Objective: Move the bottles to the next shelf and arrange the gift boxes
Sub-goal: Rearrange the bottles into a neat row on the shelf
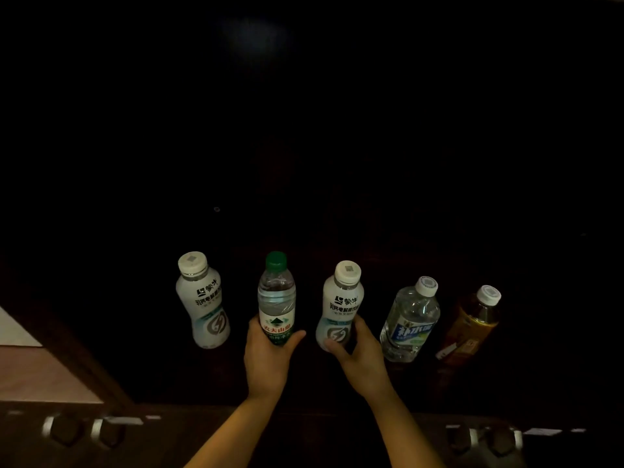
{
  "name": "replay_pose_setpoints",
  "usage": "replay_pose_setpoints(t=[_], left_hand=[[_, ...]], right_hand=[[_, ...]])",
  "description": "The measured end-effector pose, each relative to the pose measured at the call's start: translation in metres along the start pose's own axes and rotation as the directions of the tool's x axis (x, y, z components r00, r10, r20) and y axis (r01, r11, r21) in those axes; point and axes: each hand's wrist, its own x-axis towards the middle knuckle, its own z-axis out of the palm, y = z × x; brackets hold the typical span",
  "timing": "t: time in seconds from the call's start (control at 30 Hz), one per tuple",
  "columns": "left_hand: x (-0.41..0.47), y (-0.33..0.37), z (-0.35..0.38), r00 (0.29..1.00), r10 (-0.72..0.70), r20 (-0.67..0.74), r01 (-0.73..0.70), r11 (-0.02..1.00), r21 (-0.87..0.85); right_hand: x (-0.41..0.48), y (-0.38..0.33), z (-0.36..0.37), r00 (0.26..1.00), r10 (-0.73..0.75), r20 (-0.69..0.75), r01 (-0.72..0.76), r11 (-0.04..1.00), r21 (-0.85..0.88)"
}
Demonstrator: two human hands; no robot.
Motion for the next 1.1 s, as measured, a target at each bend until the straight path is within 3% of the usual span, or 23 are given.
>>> replay_pose_setpoints(t=[0.2,0.4,0.53,0.6,0.7,0.87,0.97,1.1], left_hand=[[-0.004,-0.004,-0.017,0.996,0.058,0.061,-0.058,0.998,-0.012],[-0.026,-0.012,-0.059,0.993,0.070,0.097,-0.079,0.993,0.091],[-0.040,-0.019,-0.095,0.972,0.236,-0.019,-0.231,0.963,0.139],[-0.035,-0.023,-0.109,0.950,0.280,-0.135,-0.254,0.949,0.186],[-0.015,-0.026,-0.122,0.931,0.267,-0.249,-0.214,0.952,0.220],[0.020,-0.019,-0.117,0.980,0.109,-0.165,-0.094,0.991,0.097],[0.036,-0.019,-0.111,0.987,0.103,-0.127,-0.097,0.994,0.056],[0.048,-0.023,-0.107,0.990,0.094,-0.106,-0.093,0.996,0.017]], right_hand=[[-0.009,-0.005,-0.003,1.000,0.007,0.015,-0.008,0.999,0.051],[-0.044,-0.032,-0.002,0.977,0.038,-0.210,-0.030,0.999,0.042],[-0.069,-0.061,0.010,0.933,-0.098,-0.347,0.137,0.987,0.088],[-0.077,-0.075,0.023,0.913,-0.219,-0.345,0.248,0.968,0.043],[-0.077,-0.093,0.049,0.924,-0.293,-0.246,0.301,0.954,-0.004],[-0.066,-0.115,0.086,0.949,-0.300,-0.095,0.303,0.953,0.016],[-0.059,-0.115,0.099,0.949,-0.292,-0.121,0.296,0.955,0.011],[-0.053,-0.111,0.105,0.933,-0.252,-0.257,0.249,0.967,-0.045]])
